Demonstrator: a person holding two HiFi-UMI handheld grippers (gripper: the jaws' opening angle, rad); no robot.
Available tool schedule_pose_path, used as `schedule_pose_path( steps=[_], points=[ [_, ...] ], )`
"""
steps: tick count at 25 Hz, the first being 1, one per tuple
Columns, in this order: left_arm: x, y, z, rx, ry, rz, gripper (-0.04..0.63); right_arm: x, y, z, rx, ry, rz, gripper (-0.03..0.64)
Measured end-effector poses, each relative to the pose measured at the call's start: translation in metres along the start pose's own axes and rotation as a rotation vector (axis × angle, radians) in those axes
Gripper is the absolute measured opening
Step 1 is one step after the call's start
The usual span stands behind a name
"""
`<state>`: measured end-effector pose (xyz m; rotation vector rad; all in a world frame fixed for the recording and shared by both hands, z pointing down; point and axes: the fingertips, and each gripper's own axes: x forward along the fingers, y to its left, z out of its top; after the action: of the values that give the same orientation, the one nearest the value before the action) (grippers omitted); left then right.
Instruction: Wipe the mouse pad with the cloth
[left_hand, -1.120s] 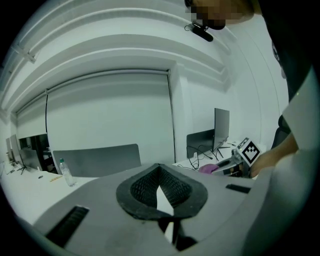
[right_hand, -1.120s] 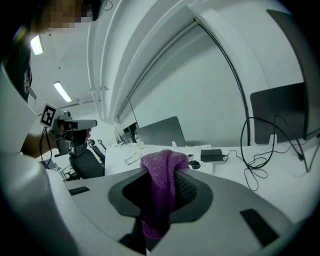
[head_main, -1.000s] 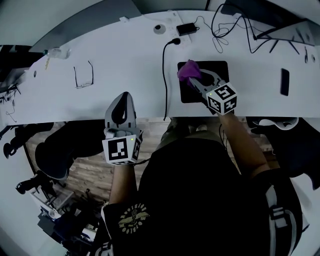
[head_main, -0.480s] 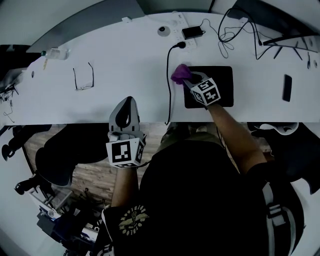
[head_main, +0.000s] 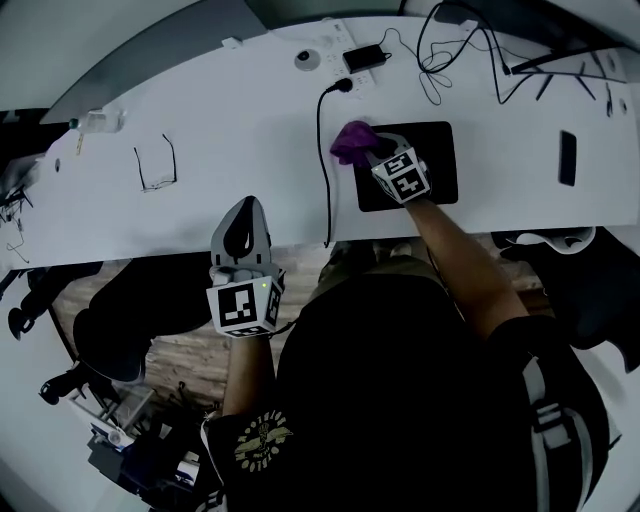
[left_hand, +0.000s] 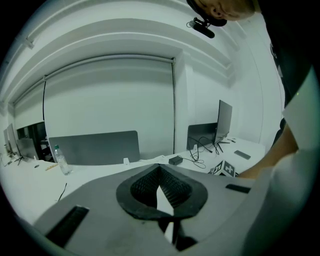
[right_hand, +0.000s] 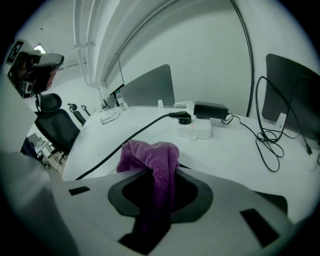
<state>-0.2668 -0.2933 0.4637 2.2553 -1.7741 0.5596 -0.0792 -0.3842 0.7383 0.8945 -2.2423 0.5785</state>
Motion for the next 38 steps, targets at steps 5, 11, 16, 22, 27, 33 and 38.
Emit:
schedule_pose_path(
  steps=[5,11,16,22,27,33,38],
  points=[
    [-0.001,-0.011,0.005,0.019,-0.01,-0.01,0.002,-0.018,-0.032,-0.012,0.044,-0.008,-0.061,0.089],
    [-0.009,-0.02,0.008,0.03,-0.013,-0.007,0.002,-0.051,-0.084,-0.036,0.11,-0.013,-0.148,0.092],
    [-0.014,-0.032,0.017,0.025,-0.035,-0.018,0.002,-0.079,-0.123,-0.054,0.151,-0.009,-0.236,0.092],
    [-0.029,-0.043,0.015,0.019,-0.044,-0.009,0.002,-0.112,-0.16,-0.081,0.152,0.034,-0.33,0.092],
    [-0.04,-0.053,0.02,0.029,-0.064,0.0,0.002,-0.13,-0.178,-0.091,0.189,0.074,-0.374,0.091],
    [-0.057,-0.066,0.025,0.017,-0.093,-0.003,0.002,-0.166,-0.149,-0.063,0.147,-0.048,-0.31,0.09],
    [-0.063,-0.079,0.031,0.011,-0.117,-0.015,0.002,-0.199,-0.107,-0.027,0.072,-0.177,-0.204,0.089]
  ],
)
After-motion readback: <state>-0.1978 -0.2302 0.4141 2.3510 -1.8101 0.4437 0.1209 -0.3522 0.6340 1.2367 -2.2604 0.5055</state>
